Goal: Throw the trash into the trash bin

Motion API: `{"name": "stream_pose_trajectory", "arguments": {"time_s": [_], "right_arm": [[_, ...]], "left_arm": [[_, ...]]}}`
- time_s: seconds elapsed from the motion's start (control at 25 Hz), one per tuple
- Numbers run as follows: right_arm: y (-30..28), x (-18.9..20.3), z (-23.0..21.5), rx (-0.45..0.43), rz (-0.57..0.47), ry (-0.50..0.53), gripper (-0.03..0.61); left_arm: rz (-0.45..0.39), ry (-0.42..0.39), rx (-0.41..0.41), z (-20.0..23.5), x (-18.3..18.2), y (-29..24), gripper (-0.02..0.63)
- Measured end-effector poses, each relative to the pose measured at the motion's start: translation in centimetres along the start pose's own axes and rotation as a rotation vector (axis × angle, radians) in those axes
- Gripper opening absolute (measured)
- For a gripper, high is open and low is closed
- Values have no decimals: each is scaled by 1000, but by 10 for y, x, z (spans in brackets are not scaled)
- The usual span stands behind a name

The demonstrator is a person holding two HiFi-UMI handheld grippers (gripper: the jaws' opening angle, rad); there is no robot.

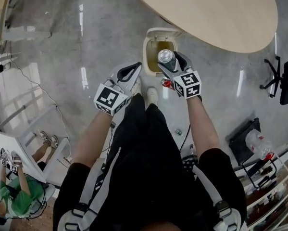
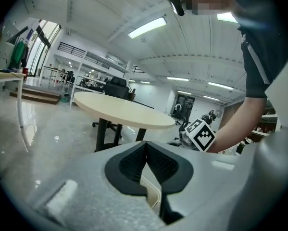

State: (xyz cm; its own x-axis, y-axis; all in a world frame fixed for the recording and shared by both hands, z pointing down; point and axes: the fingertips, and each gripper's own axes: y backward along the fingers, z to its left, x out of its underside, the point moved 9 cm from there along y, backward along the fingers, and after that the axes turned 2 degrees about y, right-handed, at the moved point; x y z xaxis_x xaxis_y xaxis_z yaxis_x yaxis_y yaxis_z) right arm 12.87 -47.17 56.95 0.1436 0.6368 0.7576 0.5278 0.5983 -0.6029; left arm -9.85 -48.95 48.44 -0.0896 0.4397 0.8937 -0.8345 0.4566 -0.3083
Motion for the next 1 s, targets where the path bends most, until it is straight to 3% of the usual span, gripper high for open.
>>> {"name": "stream_pose_trajectory", "arguments": {"time_s": [0.36, 0.44, 0.52, 1.0], "right_arm": [[-25, 36, -8, 18, 92, -67, 378], [-29, 40, -11, 22, 119, -90, 449], [-31, 41, -13, 26, 130, -96, 448], [21, 23, -4, 116, 19, -62, 142]], "left_arm": [[69, 114, 30, 6, 35, -20, 0], [70, 128, 31, 5, 37, -19, 0], [65, 142, 28, 7, 37, -17, 0], [8, 122, -34, 1, 22, 8, 0]]}}
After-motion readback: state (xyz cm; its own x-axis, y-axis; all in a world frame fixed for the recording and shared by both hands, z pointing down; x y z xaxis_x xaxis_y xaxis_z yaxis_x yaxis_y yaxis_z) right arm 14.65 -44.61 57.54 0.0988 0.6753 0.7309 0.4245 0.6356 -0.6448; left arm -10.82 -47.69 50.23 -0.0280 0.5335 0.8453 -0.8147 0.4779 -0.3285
